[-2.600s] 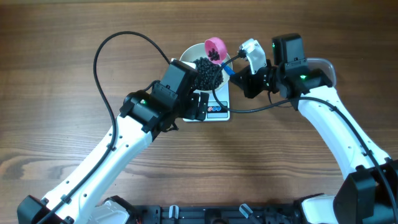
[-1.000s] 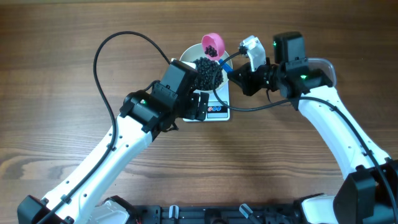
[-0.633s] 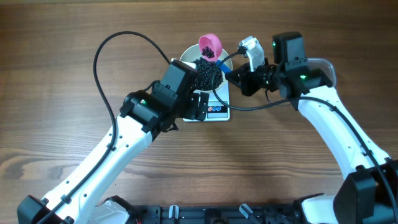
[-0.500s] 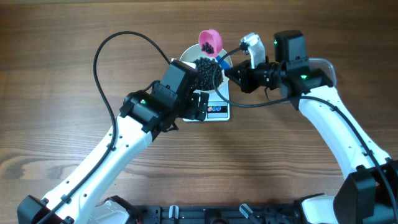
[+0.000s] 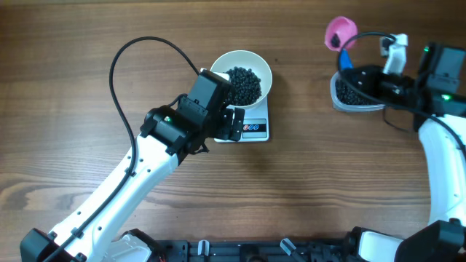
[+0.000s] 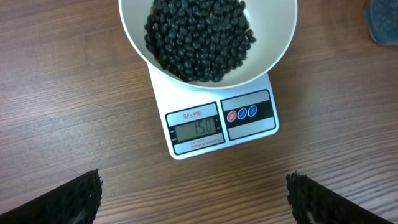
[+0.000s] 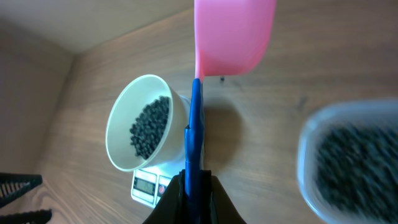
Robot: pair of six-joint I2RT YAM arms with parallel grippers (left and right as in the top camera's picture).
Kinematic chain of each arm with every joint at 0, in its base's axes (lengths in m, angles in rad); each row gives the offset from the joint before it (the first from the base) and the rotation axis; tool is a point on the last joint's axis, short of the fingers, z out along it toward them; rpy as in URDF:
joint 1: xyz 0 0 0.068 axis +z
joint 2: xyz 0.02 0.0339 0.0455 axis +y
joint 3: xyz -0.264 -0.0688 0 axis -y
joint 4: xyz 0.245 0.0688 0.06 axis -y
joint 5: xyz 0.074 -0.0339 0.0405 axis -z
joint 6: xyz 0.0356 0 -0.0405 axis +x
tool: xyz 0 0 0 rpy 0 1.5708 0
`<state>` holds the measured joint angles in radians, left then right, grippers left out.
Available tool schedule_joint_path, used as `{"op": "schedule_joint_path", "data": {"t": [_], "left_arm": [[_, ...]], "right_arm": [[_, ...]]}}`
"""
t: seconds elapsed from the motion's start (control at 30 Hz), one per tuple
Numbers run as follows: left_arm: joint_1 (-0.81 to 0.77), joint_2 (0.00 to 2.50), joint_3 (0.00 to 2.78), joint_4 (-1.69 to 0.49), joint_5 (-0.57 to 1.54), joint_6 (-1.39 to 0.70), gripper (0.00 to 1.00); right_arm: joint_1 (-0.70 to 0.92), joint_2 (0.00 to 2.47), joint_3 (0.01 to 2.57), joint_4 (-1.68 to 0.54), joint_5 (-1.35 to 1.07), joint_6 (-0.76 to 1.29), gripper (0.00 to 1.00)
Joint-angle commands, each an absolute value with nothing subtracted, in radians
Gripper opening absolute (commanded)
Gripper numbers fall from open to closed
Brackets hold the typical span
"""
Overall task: Scoop item into bowl and weigh 150g on scale
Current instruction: 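Move the scoop back and lay it in the bean tub, right gripper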
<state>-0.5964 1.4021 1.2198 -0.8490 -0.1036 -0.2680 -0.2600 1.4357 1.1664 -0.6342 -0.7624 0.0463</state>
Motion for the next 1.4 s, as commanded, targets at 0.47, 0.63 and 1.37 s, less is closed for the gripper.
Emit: {"op": "schedule_joint_path", "data": {"t": [0.47, 0.63, 1.37], "left_arm": [[-0.6, 1.388, 1.214, -0.849, -0.095, -0.277, 1.0], [-0.6, 1.388, 1.214, -0.849, -0.095, -0.277, 1.0], [-0.6, 1.388, 1.214, -0.849, -0.095, -0.277, 1.0]], "right_arm": [[-0.393, 1.459, 1.144, -0.842, -0.497, -0.078, 0.04], [-0.393, 1.513, 1.07, -0.796, -0.478, -0.075, 0.04], [-0.393, 1.545, 1.034, -0.703, -0.288, 0.082, 1.0]]}}
